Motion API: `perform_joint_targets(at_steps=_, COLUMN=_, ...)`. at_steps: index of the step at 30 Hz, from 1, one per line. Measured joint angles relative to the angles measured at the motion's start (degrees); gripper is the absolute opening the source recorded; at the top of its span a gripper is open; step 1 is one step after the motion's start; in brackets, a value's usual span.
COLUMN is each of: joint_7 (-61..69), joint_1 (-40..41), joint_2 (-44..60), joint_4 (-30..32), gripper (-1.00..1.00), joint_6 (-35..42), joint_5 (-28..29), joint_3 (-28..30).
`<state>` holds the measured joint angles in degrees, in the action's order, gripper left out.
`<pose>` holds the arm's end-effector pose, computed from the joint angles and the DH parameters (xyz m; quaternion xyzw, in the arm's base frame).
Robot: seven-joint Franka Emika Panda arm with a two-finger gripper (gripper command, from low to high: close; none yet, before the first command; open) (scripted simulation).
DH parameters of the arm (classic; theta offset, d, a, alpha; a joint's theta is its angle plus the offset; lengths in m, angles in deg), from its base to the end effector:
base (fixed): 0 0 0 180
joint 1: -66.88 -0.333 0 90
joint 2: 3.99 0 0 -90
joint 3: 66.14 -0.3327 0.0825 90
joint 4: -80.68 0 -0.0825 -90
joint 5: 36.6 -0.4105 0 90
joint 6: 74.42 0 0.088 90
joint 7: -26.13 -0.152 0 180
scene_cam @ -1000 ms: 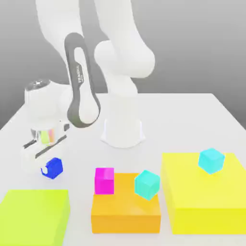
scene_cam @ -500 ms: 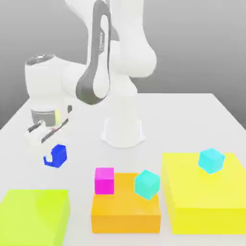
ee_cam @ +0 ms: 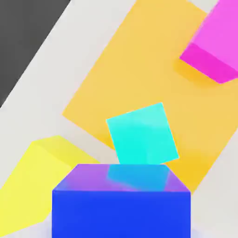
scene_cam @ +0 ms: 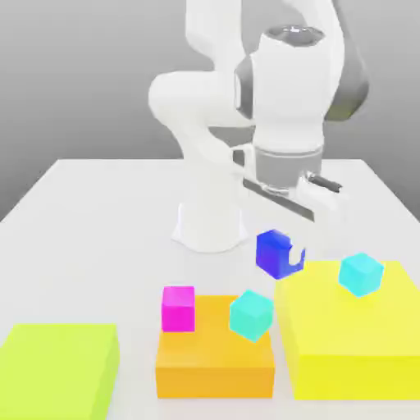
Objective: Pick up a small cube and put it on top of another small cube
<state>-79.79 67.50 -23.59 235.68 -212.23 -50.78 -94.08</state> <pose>0.3654 0.1778 0.2764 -0.7045 0.7096 0.0003 0.0106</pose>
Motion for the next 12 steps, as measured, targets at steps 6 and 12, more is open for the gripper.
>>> perform_joint_targets(at_steps=6, joint_7=-0.56, joint_1=-5.73, joint_2=3.29, joint_4=-0.86, gripper=-1.00, joint_6=-1.92, joint_5=0.28, joint_3=-6.97)
perform_joint_targets(at_steps=12, joint_7=-2.29, joint_1=-4.84, joint_2=8.22, joint_4=0.55, gripper=1.00, joint_6=-8.01, joint_5=2.33, joint_3=-8.61)
